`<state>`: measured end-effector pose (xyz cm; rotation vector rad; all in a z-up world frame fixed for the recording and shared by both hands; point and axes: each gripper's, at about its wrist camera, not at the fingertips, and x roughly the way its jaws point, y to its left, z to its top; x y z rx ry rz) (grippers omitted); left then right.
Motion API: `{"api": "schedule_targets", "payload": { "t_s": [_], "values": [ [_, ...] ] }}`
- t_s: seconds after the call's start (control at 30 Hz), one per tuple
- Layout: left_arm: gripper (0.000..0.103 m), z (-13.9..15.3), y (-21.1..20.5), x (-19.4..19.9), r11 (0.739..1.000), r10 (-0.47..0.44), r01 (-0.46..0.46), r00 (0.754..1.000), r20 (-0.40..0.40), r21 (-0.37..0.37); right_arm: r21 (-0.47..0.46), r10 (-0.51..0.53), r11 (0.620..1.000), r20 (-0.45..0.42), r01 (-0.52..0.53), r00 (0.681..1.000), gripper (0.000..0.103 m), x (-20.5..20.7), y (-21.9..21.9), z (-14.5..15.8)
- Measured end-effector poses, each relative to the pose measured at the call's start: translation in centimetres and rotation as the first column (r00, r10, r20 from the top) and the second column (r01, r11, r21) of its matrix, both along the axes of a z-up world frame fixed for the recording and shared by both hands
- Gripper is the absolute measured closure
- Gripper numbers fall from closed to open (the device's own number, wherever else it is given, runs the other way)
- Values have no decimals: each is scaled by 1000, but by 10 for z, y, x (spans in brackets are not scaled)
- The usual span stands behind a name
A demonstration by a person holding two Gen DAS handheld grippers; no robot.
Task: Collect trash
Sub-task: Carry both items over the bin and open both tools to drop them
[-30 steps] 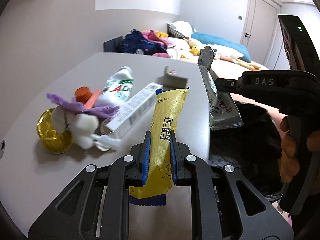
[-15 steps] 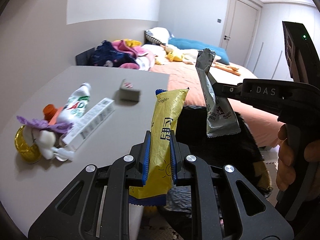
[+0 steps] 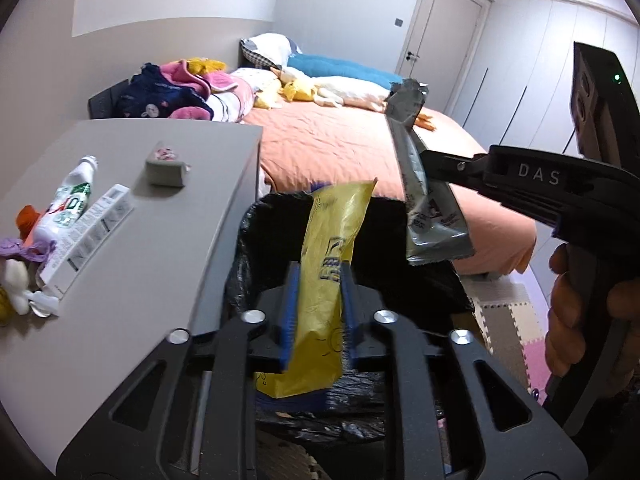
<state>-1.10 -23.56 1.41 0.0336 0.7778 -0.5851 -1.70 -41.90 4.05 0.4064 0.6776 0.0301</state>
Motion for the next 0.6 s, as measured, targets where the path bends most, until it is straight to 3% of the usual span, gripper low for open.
{"api": "schedule_targets", "payload": {
  "t_s": [0.03, 0.07, 0.1, 0.3, 0.6],
  "values": [
    [20, -1, -3, 0, 1000, 3, -3, 1000, 7, 6, -5, -34, 999, 0, 34, 999, 64, -3, -7, 0],
    [6, 0, -6, -3, 1000, 11, -11, 999, 33, 3, 1, -58, 998, 12, 58, 998, 35, -7, -14, 1],
    [6, 1, -8, -6, 1000, 9, -9, 999, 54, 4, 4, -82, 997, 29, 82, 996, 31, -11, -19, 2],
    [6, 0, -20, -7, 1000, -13, 12, 999, 33, 10, 14, -149, 989, 45, 148, 988, 31, -21, -46, 4],
    [6, 3, -19, -10, 1000, 2, -2, 999, 42, 16, 28, -139, 990, 49, 138, 989, 27, -23, -48, 2]
  ]
}}
